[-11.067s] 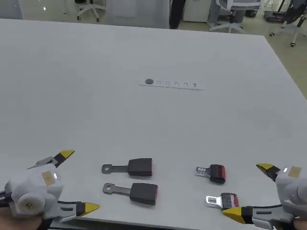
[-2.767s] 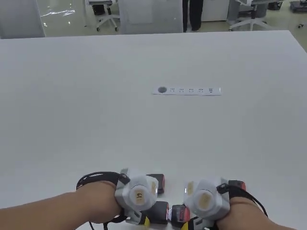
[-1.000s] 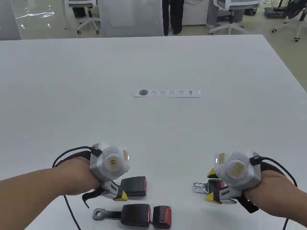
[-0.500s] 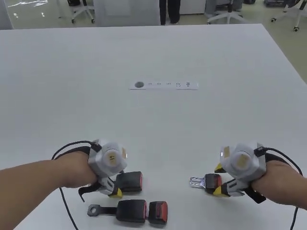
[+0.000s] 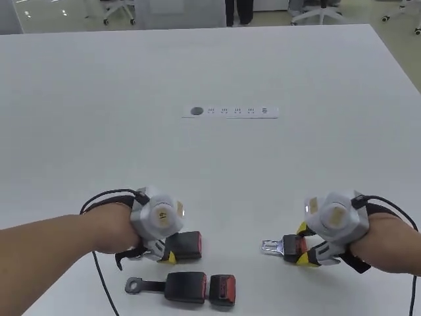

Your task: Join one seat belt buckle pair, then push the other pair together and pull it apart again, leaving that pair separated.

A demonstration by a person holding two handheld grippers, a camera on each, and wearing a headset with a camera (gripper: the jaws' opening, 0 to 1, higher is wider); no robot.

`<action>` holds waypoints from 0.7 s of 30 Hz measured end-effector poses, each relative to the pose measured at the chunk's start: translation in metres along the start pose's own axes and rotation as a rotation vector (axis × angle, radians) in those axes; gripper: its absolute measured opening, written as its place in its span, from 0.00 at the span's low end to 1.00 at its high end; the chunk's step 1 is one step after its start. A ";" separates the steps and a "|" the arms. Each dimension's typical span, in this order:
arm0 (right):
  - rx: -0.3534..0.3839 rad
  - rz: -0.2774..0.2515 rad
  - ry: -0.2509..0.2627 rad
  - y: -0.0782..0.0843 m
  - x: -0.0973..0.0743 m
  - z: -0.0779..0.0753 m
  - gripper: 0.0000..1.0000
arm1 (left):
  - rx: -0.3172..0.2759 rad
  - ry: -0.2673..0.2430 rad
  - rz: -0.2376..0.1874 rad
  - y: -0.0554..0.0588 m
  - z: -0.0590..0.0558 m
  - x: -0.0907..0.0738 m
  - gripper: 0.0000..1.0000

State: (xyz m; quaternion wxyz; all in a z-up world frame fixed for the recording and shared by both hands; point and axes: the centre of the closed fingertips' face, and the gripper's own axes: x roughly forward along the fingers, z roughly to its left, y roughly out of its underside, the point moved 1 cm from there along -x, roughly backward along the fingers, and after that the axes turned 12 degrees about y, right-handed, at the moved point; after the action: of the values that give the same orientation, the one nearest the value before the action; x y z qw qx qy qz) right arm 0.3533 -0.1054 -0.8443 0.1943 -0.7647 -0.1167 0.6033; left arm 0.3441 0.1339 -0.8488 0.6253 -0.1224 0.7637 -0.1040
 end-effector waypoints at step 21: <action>-0.016 -0.034 -0.002 -0.034 0.013 0.007 0.32 | 0.049 0.016 0.067 -0.001 0.000 0.001 0.33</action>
State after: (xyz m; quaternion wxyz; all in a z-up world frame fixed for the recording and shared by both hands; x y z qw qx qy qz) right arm 0.3517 -0.0683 -0.8420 0.1983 -0.7634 -0.1346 0.5998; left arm 0.3444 0.1329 -0.8492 0.6250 -0.0808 0.7696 -0.1027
